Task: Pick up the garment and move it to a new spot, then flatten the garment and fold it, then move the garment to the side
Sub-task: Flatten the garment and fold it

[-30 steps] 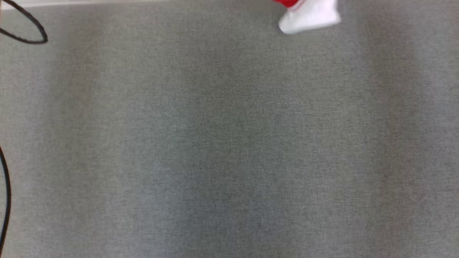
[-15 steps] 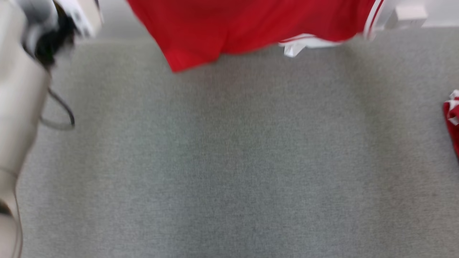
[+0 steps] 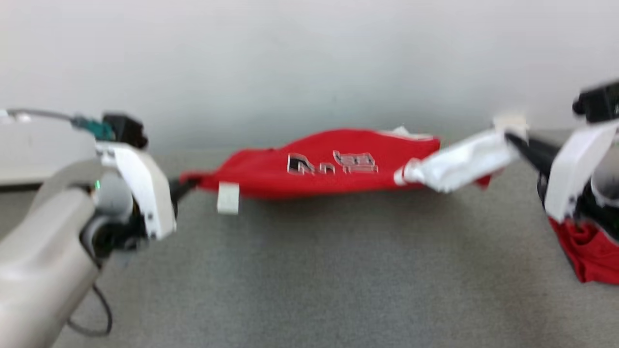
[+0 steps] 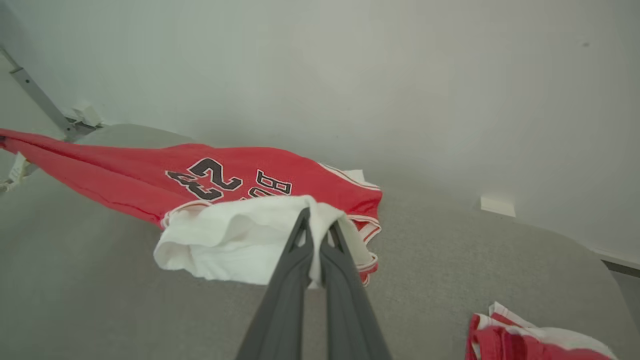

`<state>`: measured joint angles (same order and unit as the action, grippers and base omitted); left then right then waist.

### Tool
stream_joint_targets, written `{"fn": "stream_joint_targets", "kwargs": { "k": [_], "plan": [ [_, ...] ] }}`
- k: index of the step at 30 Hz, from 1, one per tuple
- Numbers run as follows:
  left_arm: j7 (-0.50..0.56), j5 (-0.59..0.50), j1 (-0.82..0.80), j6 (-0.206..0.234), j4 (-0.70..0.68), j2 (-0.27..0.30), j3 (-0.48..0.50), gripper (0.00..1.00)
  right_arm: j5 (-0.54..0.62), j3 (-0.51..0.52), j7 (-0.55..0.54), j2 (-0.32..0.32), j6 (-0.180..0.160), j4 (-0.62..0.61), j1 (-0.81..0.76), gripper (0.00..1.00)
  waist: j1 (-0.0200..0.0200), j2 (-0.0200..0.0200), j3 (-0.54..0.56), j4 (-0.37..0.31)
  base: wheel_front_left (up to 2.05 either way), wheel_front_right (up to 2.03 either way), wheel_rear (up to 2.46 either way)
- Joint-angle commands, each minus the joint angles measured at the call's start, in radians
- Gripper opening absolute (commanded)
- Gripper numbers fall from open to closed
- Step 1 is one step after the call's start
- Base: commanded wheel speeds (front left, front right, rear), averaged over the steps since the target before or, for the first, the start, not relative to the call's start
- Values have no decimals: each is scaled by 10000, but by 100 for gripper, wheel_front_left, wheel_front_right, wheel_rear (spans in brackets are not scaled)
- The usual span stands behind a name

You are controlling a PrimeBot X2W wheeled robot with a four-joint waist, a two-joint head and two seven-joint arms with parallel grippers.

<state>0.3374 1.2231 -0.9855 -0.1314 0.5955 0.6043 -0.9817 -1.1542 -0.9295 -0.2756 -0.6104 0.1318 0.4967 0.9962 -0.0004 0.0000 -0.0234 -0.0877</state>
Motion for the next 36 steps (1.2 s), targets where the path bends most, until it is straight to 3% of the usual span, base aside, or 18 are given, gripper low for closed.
{"fn": "stream_joint_targets", "kwargs": {
  "k": [1,7,16,24,31,36],
  "plan": [
    [200,285,627,19,-402,318,-189,0,-378,-179,-462,-422,-25,-518,-652,0,4,0,600,-49,0,0,0],
    [755,772,2222,189,-1668,1077,-683,0,-999,-558,-1721,-1712,-25,-2263,-2358,0,4,0,930,-61,0,0,0],
    [1258,1446,4252,1325,-4483,2213,-1202,0,-1695,-612,-3268,-3549,-24,-4683,-4701,0,4,0,975,76,0,0,0],
    [1762,1906,5077,2182,-6680,3117,-1427,0,-2501,-125,-4389,-4976,-24,-6301,-6163,0,4,0,905,225,0,0,0],
    [1961,2163,4841,2456,-7266,3411,-1195,0,-2765,517,-4588,-5379,-24,-7040,-6484,0,4,0,772,243,0,0,0],
    [2494,2591,4402,2447,-7065,3344,-982,0,-2806,1038,-5078,-5022,-24,-6765,-6048,0,4,0,521,203,0,0,0]
  ]
}}
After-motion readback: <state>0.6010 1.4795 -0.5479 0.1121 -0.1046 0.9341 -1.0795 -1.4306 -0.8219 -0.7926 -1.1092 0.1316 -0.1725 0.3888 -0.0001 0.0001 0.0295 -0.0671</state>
